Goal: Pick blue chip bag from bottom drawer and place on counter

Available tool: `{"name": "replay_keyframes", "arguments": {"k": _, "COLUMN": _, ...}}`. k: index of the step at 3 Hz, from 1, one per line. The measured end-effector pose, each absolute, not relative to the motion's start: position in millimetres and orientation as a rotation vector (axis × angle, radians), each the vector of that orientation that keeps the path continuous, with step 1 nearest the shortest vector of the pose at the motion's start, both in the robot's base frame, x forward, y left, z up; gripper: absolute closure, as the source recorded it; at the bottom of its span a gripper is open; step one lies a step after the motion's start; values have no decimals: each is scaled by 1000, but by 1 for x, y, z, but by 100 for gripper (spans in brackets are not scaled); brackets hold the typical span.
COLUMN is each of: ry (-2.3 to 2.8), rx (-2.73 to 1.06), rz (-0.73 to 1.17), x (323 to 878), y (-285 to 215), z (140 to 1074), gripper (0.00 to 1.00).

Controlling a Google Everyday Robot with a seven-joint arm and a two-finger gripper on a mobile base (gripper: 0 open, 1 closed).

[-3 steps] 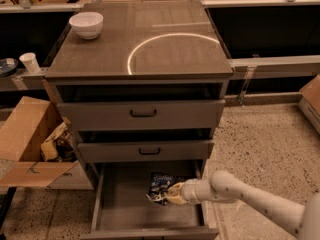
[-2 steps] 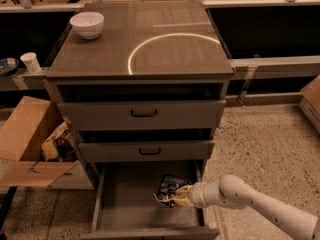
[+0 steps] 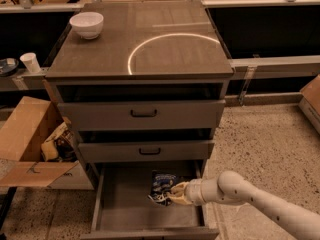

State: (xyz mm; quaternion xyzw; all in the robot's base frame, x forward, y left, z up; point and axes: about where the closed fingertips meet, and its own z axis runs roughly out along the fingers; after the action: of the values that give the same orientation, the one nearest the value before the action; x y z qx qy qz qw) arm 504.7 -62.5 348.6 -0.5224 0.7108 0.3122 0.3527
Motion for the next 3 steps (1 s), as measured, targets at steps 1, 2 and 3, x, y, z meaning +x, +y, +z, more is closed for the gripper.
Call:
{"name": "replay_keyframes", "arguments": {"k": 1, "ry": 1636, "rx": -1471, "rz": 743, "x": 489, "y": -41, "z": 424, "gripper": 100}}
{"name": "replay_keyframes", "arguments": {"k": 2, "ry": 1462, "rx": -1553, "rz": 692, "x": 475, "y": -19, "z": 501, "gripper": 100}}
{"name": "replay_keyframes", "arguments": {"k": 3, "ry": 1319, "rx": -1599, "rz": 636, "x": 479, "y": -3, "z": 586, "gripper": 100}}
